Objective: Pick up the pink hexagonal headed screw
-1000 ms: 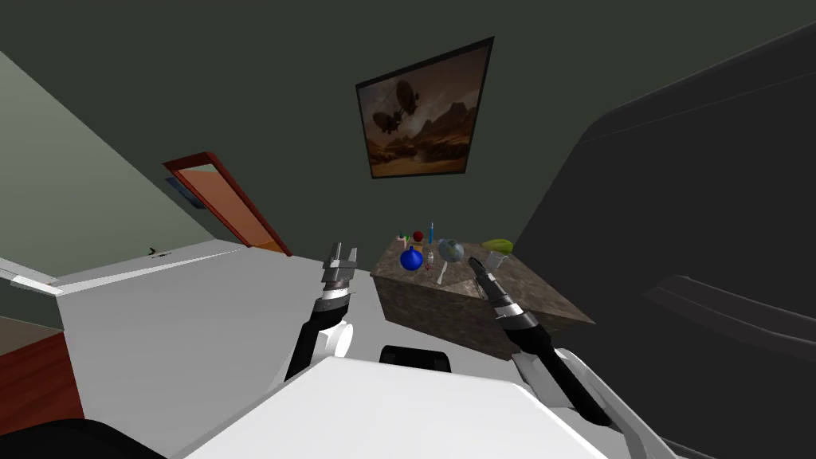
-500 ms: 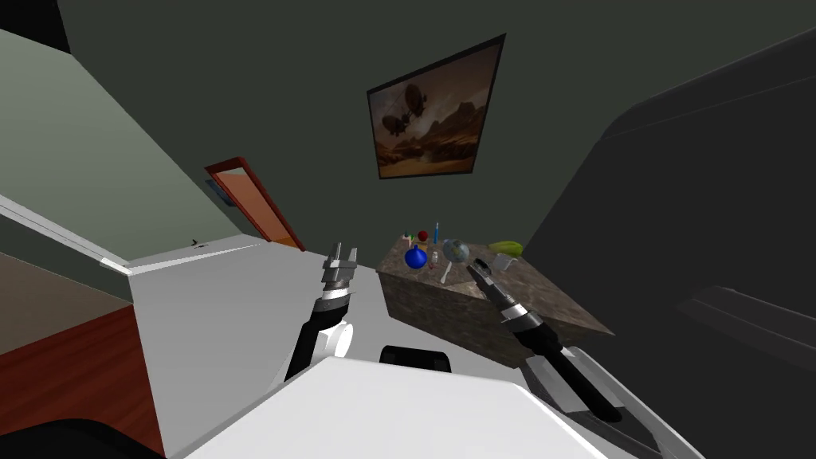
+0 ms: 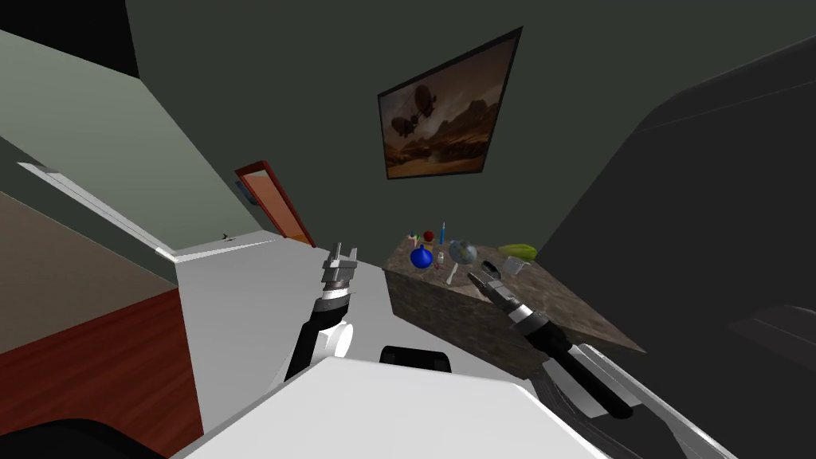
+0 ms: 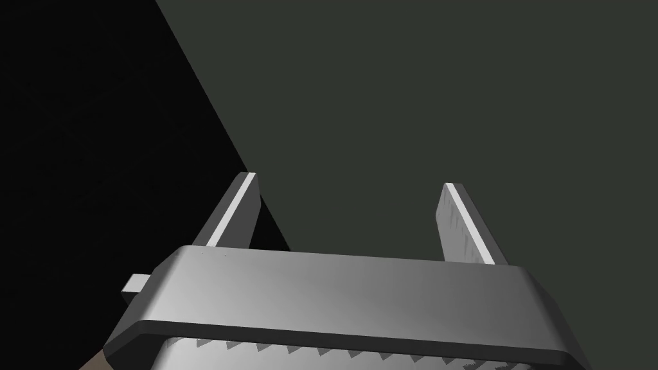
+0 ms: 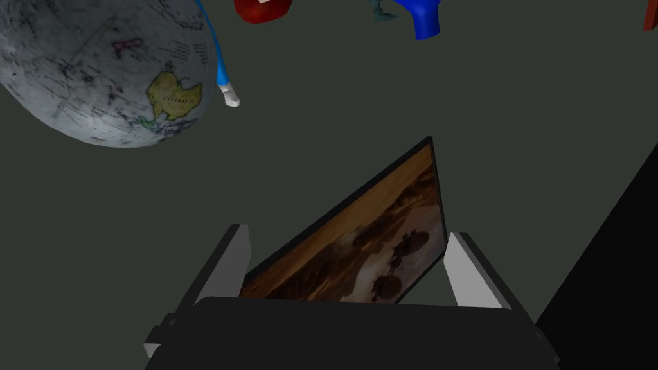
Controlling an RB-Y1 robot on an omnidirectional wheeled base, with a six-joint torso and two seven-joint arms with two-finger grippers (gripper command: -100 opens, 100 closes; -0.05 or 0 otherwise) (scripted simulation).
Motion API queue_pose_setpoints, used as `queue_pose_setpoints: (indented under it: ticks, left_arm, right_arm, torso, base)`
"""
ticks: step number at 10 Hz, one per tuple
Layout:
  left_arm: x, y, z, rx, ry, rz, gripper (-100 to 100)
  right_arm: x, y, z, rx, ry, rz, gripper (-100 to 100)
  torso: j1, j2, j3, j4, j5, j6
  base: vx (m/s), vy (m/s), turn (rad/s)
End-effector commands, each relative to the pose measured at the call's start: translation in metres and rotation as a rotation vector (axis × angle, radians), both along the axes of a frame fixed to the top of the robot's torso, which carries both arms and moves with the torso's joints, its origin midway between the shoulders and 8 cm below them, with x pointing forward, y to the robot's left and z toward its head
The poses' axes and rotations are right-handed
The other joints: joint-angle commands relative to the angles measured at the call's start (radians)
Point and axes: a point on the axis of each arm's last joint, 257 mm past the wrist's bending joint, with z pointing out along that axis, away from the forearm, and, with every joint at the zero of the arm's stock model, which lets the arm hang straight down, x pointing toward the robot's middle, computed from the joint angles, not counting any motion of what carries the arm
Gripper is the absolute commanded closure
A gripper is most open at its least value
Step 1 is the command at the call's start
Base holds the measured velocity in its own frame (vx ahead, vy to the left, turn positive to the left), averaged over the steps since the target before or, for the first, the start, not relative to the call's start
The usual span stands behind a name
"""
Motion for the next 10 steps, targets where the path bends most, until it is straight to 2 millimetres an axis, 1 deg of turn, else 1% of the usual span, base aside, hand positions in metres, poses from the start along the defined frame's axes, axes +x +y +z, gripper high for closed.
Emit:
queue_pose_setpoints:
  ticks: [1, 2, 3, 4, 5, 6, 8, 9, 10]
  left_arm:
    - [0.0, 0.0, 0.0, 0.0, 0.0, 0.0, 0]
    - [0.0, 0.0, 0.0, 0.0, 0.0, 0.0, 0]
    - [0.0, 0.0, 0.0, 0.0, 0.0, 0.0, 0]
    - [0.0, 0.0, 0.0, 0.0, 0.0, 0.0, 0]
    - [0.0, 0.0, 0.0, 0.0, 0.0, 0.0, 0]
    - [0.0, 0.0, 0.0, 0.0, 0.0, 0.0, 0]
    - [0.0, 0.0, 0.0, 0.0, 0.0, 0.0, 0]
    - [0.0, 0.0, 0.0, 0.0, 0.0, 0.0, 0]
    - [0.0, 0.0, 0.0, 0.0, 0.0, 0.0, 0]
  right_arm:
    - [-0.002, -0.014, -0.018, -0.133, 0.019, 0.004, -100]
    - [-0.002, -0.015, -0.018, -0.151, 0.022, 0.012, -100]
    - [-0.002, -0.027, -0.03, -0.241, 0.037, 0.018, -100]
    - [-0.002, -0.027, -0.03, -0.248, 0.037, 0.022, -100]
    - [-0.004, -0.04, -0.042, -0.339, 0.053, 0.03, -100]
    - [-0.004, -0.041, -0.041, -0.345, 0.054, 0.033, -100]
    - [-0.008, -0.066, -0.062, -0.518, 0.082, 0.057, -100]
    - [-0.008, -0.071, -0.063, -0.535, 0.089, 0.06, -100]
    - [-0.011, -0.087, -0.073, -0.625, 0.107, 0.074, -100]
  torso:
    - [0.0, 0.0, 0.0, 0.0, 0.0, 0.0]
    - [0.001, 0.0, 0.0, 0.0, 0.0, 0.0]
    - [0.001, -0.001, 0.0, 0.0, 0.0, 0.0]
    - [0.001, -0.001, -0.001, 0.0, 0.0, 0.0]
    - [0.001, -0.001, -0.001, 0.0, 0.0, 0.0]
    - [0.001, -0.001, 0.0, 0.0, 0.0, 0.0]
    - [0.002, -0.002, -0.001, 0.0, 0.0, 0.0]
    - [0.003, -0.004, -0.002, -0.001, 0.001, 0.0]
    - [0.003, -0.003, -0.002, -0.001, 0.001, 0.001]
  base:
    - [-0.001, 0.058, 0.234]
    - [0.008, 0.039, 0.074]
    - [0.014, 0.043, 0.098]
    - [0.009, 0.037, 0.069]
    - [0.004, 0.054, 0.145]
    - [0.004, 0.043, 0.059]
    - [0.037, 0.072, 0.168]
    - [0.048, 0.073, 0.065]
    - [0.046, 0.081, 0.099]
